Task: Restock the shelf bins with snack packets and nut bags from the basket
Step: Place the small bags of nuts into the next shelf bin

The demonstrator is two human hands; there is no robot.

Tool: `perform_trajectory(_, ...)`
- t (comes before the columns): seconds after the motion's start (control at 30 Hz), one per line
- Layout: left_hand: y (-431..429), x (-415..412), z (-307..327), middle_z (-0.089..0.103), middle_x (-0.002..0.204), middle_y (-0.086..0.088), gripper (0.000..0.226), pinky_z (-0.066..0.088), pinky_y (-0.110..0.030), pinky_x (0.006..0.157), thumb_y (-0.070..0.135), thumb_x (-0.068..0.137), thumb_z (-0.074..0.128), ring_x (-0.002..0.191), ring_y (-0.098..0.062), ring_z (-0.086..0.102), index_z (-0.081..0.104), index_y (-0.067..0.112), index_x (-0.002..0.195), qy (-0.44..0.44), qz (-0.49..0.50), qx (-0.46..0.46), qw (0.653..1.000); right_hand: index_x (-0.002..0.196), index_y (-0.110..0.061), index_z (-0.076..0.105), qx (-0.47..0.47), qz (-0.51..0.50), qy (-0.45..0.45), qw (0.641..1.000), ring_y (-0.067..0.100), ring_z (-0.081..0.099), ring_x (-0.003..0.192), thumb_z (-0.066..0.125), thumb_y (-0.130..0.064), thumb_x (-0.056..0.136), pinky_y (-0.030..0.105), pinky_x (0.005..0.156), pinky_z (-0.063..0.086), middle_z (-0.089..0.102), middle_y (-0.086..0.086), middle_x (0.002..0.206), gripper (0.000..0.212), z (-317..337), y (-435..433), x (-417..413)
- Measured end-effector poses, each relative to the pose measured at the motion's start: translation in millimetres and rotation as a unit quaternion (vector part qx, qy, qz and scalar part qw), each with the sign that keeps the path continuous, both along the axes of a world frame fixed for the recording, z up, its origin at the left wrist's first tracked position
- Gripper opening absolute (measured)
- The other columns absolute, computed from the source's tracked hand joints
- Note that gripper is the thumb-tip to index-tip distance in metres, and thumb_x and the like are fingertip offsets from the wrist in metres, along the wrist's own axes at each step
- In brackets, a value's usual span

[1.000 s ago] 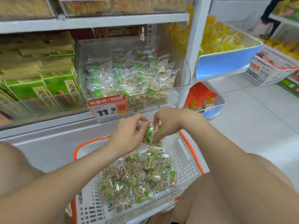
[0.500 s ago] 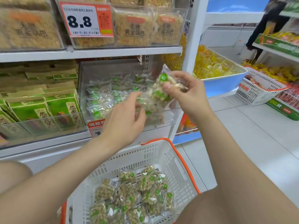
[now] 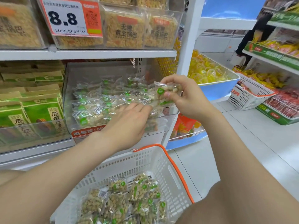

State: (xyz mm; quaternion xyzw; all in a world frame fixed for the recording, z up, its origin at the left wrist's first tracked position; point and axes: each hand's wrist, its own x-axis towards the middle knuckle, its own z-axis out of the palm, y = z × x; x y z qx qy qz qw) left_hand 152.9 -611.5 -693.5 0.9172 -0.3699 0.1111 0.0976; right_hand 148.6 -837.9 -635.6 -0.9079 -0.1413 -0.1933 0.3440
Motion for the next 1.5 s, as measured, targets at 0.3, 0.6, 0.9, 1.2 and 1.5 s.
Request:
perform_trajectory(0.3, 5, 8, 3, 0.06, 0.136, 0.005, 0.03, 0.045, -0.046, 0.102, 0.03, 0.106, 0.05, 0.13, -0.022, 0.052, 0.044, 0.028, 0.135, 0.058, 0.001, -0.033, 0.998, 0.104, -0.048, 0.069, -0.132, -0.024, 0.07, 0.988, 0.022, 0.054, 0.105, 0.08, -0.019, 0.089, 0.033, 0.088, 0.044, 0.055, -0.001, 0.116, 0.035, -4, 8, 17)
perform_trajectory(0.6, -4, 1, 8, 0.067, 0.111, -0.003, 0.007, 0.04, -0.041, 0.074, 0.02, 0.109, 0.047, 0.095, -0.035, 0.06, 0.051, 0.025, 0.112, 0.054, 0.068, -0.071, 0.994, 0.111, -0.048, 0.075, -0.319, -0.05, 0.067, 0.944, 0.016, 0.05, 0.11, 0.075, -0.021, 0.089, 0.038, 0.085, 0.024, 0.067, -0.022, 0.1, 0.035, -18, 8, 19)
perform_trajectory(0.9, -7, 6, 3, 0.064, 0.1, 0.0, 0.022, 0.032, -0.037, 0.068, 0.006, 0.102, 0.054, 0.085, -0.033, 0.059, 0.05, 0.024, 0.113, 0.015, 0.072, -0.06, 0.995, 0.111, -0.042, 0.073, -0.395, -0.054, 0.085, 0.913, 0.02, 0.053, 0.11, 0.074, -0.032, 0.091, 0.041, 0.084, 0.019, 0.058, -0.015, 0.091, 0.022, -20, 12, 32)
perform_trajectory(1.2, -6, 8, 3, 0.063, 0.094, -0.004, 0.017, 0.045, -0.044, 0.07, 0.009, 0.102, 0.052, 0.08, -0.037, 0.059, 0.05, 0.021, 0.114, -0.001, 0.055, -0.056, 0.997, 0.11, -0.036, 0.077, -0.388, -0.076, 0.074, 0.915, 0.019, 0.05, 0.11, 0.083, -0.045, 0.084, 0.041, 0.085, 0.021, 0.067, -0.016, 0.092, 0.028, -21, 12, 34)
perform_trajectory(1.5, -7, 6, 4, 0.066, 0.101, -0.005, 0.008, 0.043, -0.041, 0.077, 0.019, 0.109, 0.045, 0.083, -0.035, 0.06, 0.048, 0.018, 0.116, -0.008, 0.047, -0.035, 0.998, 0.109, -0.039, 0.078, -0.337, -0.125, 0.047, 0.932, 0.023, 0.042, 0.117, 0.074, -0.02, 0.092, 0.041, 0.086, 0.018, 0.07, -0.014, 0.099, 0.026, -28, 11, 18)
